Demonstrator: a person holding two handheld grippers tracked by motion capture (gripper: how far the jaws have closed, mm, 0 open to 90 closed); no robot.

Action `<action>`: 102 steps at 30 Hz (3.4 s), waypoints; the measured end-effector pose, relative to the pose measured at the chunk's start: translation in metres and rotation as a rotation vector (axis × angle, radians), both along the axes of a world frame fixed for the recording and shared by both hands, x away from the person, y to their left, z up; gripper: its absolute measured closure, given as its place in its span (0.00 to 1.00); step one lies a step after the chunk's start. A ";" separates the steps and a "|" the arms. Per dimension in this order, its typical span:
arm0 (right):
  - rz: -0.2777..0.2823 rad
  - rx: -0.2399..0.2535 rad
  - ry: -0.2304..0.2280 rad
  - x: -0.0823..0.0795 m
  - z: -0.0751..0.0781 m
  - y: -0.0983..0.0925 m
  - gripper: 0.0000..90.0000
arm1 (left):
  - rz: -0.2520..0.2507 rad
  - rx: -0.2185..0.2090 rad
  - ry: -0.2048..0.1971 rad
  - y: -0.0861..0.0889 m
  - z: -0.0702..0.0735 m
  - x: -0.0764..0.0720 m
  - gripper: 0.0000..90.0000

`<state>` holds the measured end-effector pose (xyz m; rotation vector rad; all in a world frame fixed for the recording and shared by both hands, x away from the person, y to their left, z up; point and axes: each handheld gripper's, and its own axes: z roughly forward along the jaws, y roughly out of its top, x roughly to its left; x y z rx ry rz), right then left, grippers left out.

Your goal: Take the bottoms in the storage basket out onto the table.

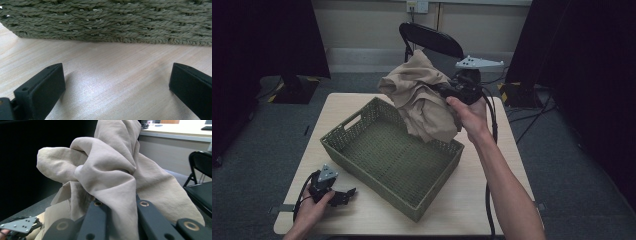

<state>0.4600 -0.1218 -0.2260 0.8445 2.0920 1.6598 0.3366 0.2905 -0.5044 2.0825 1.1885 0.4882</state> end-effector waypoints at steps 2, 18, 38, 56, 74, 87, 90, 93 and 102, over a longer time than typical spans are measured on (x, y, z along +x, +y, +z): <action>-0.012 -0.005 -0.003 0.002 0.000 -0.004 0.94 | 0.001 -0.001 0.000 0.000 0.000 0.000 0.00; -0.156 -0.022 0.008 0.017 -0.002 -0.054 0.94 | 0.001 -0.001 0.000 0.000 0.000 0.000 0.00; -0.325 -0.050 0.058 0.044 -0.033 -0.114 0.94 | -0.005 0.007 0.002 0.001 0.000 0.000 0.00; -0.382 -0.113 0.124 0.065 -0.093 -0.128 0.94 | -0.004 0.005 0.002 0.000 0.000 0.000 0.00; -0.463 -0.195 0.244 0.080 -0.181 -0.140 0.93 | -0.004 0.004 0.001 0.000 0.000 0.000 0.00; -0.510 -0.214 0.283 0.081 -0.216 -0.141 0.85 | -0.004 0.004 0.002 0.000 0.000 0.000 0.00; -0.516 -0.223 0.274 0.081 -0.219 -0.137 0.80 | -0.006 0.008 0.000 0.001 0.000 0.000 0.00; -0.518 -0.224 0.269 0.082 -0.221 -0.135 0.72 | -0.011 0.007 0.001 0.002 0.000 0.000 0.00; -0.537 -0.228 0.254 0.081 -0.217 -0.134 0.48 | -0.014 0.010 0.000 0.002 0.000 0.000 0.00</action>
